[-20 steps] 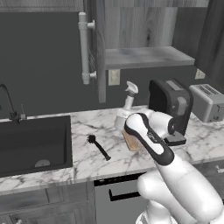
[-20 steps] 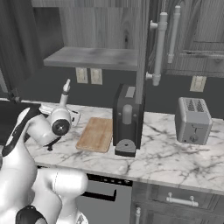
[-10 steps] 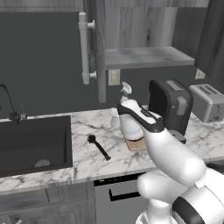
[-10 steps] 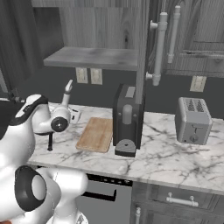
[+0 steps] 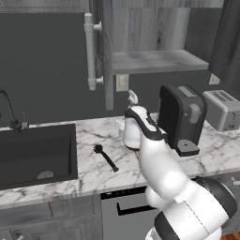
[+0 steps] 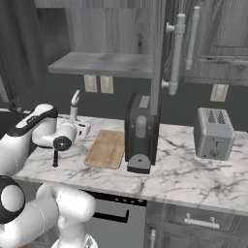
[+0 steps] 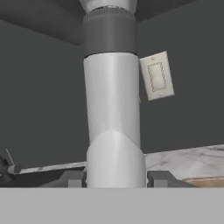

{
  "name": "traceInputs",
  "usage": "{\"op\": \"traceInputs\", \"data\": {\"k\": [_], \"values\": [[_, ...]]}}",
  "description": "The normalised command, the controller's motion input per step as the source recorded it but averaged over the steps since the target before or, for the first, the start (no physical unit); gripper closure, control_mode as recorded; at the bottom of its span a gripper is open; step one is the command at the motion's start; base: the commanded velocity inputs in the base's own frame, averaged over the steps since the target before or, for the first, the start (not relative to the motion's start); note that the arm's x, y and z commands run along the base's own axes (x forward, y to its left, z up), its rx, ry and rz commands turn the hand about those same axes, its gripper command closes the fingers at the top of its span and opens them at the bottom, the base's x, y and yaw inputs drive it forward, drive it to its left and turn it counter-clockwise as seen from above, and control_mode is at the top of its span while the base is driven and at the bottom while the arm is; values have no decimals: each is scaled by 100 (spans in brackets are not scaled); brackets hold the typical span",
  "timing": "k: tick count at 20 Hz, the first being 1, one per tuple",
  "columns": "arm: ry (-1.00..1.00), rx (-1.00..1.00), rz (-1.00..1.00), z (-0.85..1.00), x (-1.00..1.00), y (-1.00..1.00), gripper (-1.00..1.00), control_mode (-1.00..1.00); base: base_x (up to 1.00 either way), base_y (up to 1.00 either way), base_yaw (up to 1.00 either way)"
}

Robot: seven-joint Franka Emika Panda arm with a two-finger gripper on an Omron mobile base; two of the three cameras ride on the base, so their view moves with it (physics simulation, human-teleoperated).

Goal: Grab the spray bottle from the cabinet, then place it next to the cutting board for sanitizing. Then grab the dish brush from the countertop next to the sink and place it next to the cutting board.

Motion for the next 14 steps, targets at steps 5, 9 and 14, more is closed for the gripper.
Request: {"op": "traceInputs", "data": {"k": [5, 9, 14], "values": [[-2, -4, -4, -1, 2, 0, 100, -100, 0, 0, 0], [0, 0, 0, 0, 6, 0, 100, -100, 0, 0, 0], [0, 0, 0, 0, 9, 0, 100, -100, 0, 0, 0]]}}
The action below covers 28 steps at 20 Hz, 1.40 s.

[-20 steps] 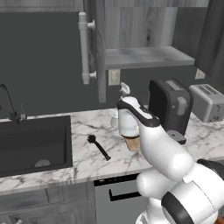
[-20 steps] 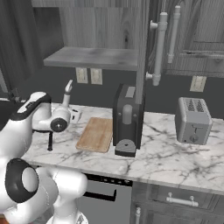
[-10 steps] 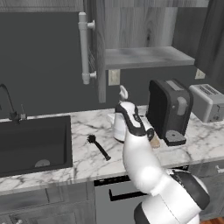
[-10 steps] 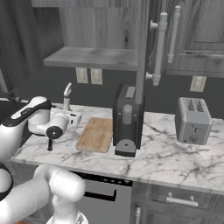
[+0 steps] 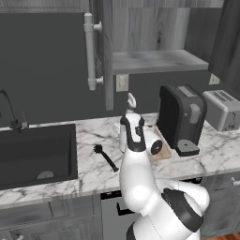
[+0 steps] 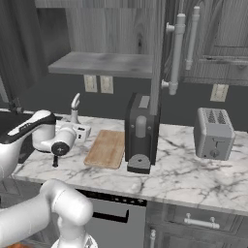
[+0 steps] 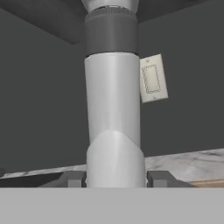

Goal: Grab the spray bottle from the cabinet, then place it next to the cutting board for sanitizing. Then grab the dish brush from the countertop next to the sink and place it next to the cutting board.

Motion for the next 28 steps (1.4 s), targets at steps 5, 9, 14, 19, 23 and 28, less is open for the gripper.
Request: {"op": "traceInputs", "data": {"k": [5, 9, 14, 19, 23, 28], "values": [[0, 0, 0, 0, 6, 0, 100, -100, 0, 0, 0], [0, 0, 0, -1, 9, 0, 100, -100, 0, 0, 0], [-1, 0, 0, -1, 6, -5, 100, -100, 0, 0, 0], [-4, 0, 0, -5, 5, 0, 100, -100, 0, 0, 0], [-9, 0, 0, -16, 4, 0, 100, -100, 0, 0, 0], [-7, 0, 0, -9, 6, 0, 100, -100, 0, 0, 0]]}}
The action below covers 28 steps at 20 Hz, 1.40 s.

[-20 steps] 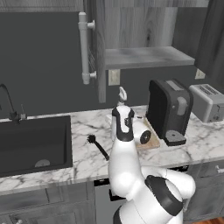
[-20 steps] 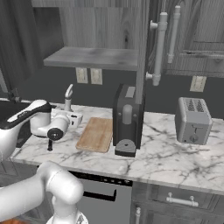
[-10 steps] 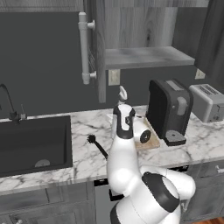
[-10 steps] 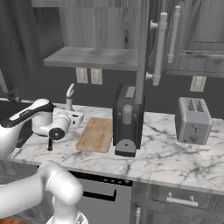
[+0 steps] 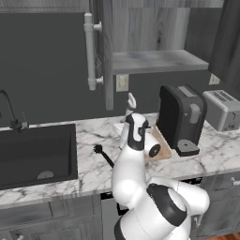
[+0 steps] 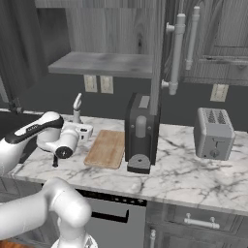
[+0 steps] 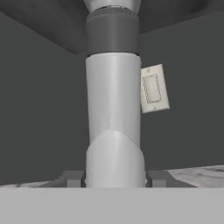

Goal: Grab the spray bottle from the cabinet, then place it next to the cutting board for sanitizing. Then grab the dish brush from the countertop next to the sink and place it next to the cutting board.

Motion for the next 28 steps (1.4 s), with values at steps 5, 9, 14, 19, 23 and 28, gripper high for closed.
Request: {"op": "traceInputs", "data": {"k": [5, 9, 14, 19, 23, 28], "values": [[-3, -6, 0, -21, 4, 0, 100, -100, 0, 0, 0], [0, -8, 0, -9, 0, 0, 100, -100, 0, 0, 0], [0, -5, -3, 0, 0, 0, 100, -100, 0, 0, 0], [0, 0, -6, 0, 0, -1, 100, -100, 0, 0, 0], [10, 0, -1, -9, 13, 0, 100, -100, 0, 0, 0], [9, -4, 0, -32, 31, 0, 100, -100, 0, 0, 0]]}}
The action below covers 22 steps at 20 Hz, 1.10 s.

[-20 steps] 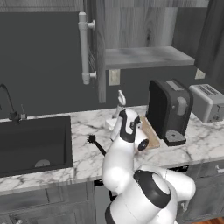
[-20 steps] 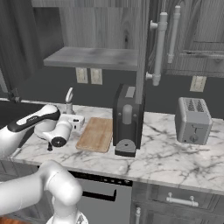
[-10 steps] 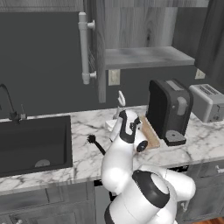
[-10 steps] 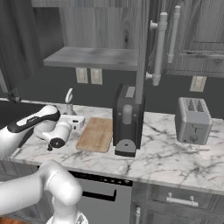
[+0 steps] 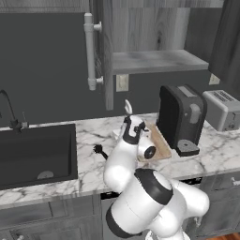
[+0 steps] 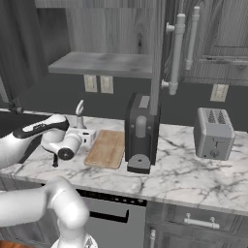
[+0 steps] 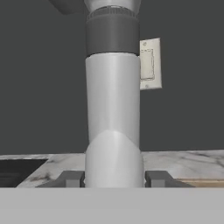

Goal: Grab the spray bottle from the cabinet, then place it next to the cutting board for sanitizing. Then grab the dish brush from the countertop next to the sink and place it next to the cutting board.

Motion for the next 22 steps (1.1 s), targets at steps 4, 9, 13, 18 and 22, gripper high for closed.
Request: {"op": "traceInputs", "data": {"k": [4, 9, 13, 18, 22], "values": [[1, 0, 0, -15, 13, 0, 100, -100, 0, 0, 0], [0, 0, 0, -15, 2, 0, 100, -100, 0, 0, 0], [0, 0, 0, -24, 1, 0, 100, -100, 0, 0, 0], [0, 0, 0, -30, 6, 0, 100, -100, 0, 0, 0], [0, 0, 0, -28, 6, 0, 100, -100, 0, 0, 0]]}}
